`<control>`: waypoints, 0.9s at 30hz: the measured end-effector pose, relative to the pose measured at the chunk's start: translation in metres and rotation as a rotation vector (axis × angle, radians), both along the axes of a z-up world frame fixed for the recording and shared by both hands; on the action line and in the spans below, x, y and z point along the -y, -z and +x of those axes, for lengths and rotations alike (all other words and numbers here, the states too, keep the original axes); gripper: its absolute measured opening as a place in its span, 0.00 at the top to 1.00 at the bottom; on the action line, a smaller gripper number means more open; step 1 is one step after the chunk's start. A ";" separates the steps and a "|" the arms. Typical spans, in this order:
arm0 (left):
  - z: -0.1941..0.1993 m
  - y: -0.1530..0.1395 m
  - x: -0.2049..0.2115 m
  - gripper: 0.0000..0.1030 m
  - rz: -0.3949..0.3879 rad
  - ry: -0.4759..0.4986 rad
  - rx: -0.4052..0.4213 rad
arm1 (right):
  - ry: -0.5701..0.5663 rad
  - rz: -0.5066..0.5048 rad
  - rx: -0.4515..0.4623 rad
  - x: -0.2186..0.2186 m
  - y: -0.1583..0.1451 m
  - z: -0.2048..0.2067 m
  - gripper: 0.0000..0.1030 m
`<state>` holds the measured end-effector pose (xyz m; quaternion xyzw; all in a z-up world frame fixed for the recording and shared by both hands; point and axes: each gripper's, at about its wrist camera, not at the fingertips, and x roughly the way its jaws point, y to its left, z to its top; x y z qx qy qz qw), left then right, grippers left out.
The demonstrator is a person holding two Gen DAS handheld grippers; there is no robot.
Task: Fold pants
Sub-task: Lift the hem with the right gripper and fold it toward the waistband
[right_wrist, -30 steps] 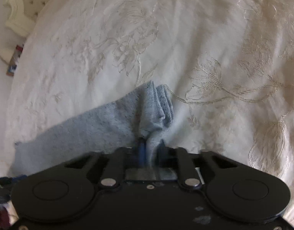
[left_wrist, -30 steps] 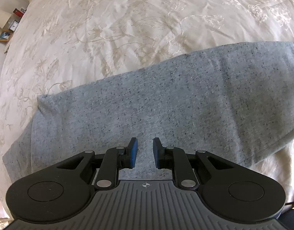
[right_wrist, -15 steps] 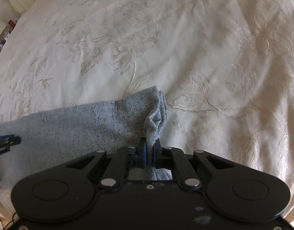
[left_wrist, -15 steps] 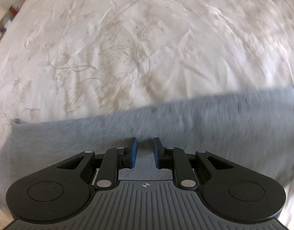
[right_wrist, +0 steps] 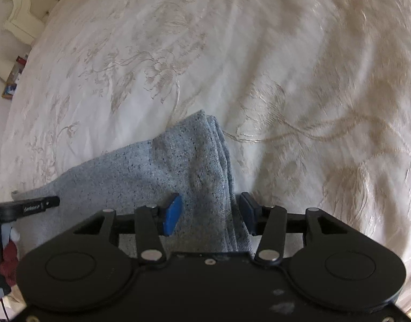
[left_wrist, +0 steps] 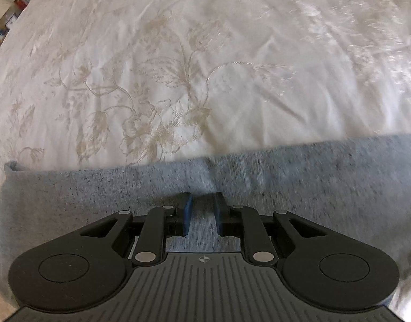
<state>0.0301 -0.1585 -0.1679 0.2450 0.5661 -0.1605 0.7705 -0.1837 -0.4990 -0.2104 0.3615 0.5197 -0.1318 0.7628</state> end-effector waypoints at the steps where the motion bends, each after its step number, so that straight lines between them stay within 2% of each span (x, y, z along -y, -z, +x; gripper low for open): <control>1: -0.006 -0.003 -0.003 0.83 -0.004 0.011 0.000 | 0.013 0.016 0.004 0.002 0.002 -0.002 0.51; 3: -0.017 -0.008 -0.006 0.83 -0.011 0.031 -0.005 | 0.031 0.044 0.013 0.004 0.003 -0.005 0.59; 4: -0.024 -0.010 -0.010 0.83 -0.017 0.039 -0.011 | 0.034 0.065 0.023 0.004 0.003 -0.006 0.79; 5: -0.030 -0.011 -0.013 0.83 -0.023 0.046 -0.019 | 0.039 0.086 0.032 0.004 0.004 -0.006 0.90; 9: -0.052 -0.005 -0.020 0.83 -0.021 0.071 -0.058 | 0.068 0.073 0.070 0.000 -0.015 -0.011 0.91; 11: -0.056 0.006 -0.023 0.83 -0.009 0.076 -0.080 | 0.078 0.057 0.103 -0.005 -0.034 -0.010 0.91; 14: -0.058 0.015 -0.020 0.84 0.011 0.112 -0.071 | 0.070 0.026 0.147 -0.019 -0.065 -0.007 0.91; 17: -0.051 0.005 -0.025 0.83 -0.052 0.102 -0.075 | 0.043 -0.017 0.184 -0.040 -0.098 0.003 0.91; 20: -0.041 -0.011 -0.045 0.83 -0.100 0.083 -0.045 | 0.014 -0.055 0.227 -0.069 -0.131 0.015 0.91; 27: -0.017 -0.039 -0.127 0.83 -0.149 -0.016 0.003 | -0.081 -0.058 0.337 -0.159 -0.194 0.049 0.91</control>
